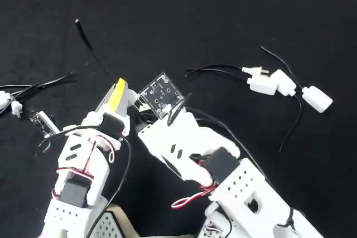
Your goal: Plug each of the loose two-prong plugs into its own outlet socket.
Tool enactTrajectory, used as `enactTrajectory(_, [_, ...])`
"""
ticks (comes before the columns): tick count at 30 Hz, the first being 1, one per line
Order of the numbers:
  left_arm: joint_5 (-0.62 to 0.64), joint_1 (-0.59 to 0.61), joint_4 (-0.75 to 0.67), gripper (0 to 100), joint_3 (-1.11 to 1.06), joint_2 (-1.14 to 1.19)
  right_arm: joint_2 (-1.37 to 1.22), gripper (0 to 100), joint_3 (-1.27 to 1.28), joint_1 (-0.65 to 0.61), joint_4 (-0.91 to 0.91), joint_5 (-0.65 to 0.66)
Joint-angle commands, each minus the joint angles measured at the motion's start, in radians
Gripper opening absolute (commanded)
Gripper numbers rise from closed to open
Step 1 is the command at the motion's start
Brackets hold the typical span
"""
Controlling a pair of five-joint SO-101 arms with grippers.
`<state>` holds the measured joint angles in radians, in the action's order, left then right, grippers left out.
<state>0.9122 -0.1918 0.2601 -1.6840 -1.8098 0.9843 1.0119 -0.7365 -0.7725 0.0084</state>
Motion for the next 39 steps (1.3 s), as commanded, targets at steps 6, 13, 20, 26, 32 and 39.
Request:
enactTrajectory(6, [-0.002,0.018,-0.021,3,-0.015,-0.015,0.015,1.1,-0.119,0.098,-0.035,0.005])
enactTrajectory(13, [-0.002,0.015,0.023,3,-0.013,-0.015,0.013,1.1,-0.18,0.11,-0.063,0.011])
enactTrajectory(20, [-0.002,0.015,0.028,3,-0.002,-0.015,-0.044,1.1,-0.191,0.101,-0.104,0.02])
enactTrajectory(26, [-0.002,0.024,0.028,3,0.001,-0.015,-0.24,1.1,-0.335,0.087,-0.196,0.018])
enactTrajectory(32, [-0.003,0.027,0.032,3,0.002,-0.015,-0.294,1.1,-0.395,0.058,-0.236,0.072])
enactTrajectory(39, [-0.002,0.018,0.035,3,0.004,-0.015,-0.298,1.1,-0.45,0.026,-0.288,0.138])
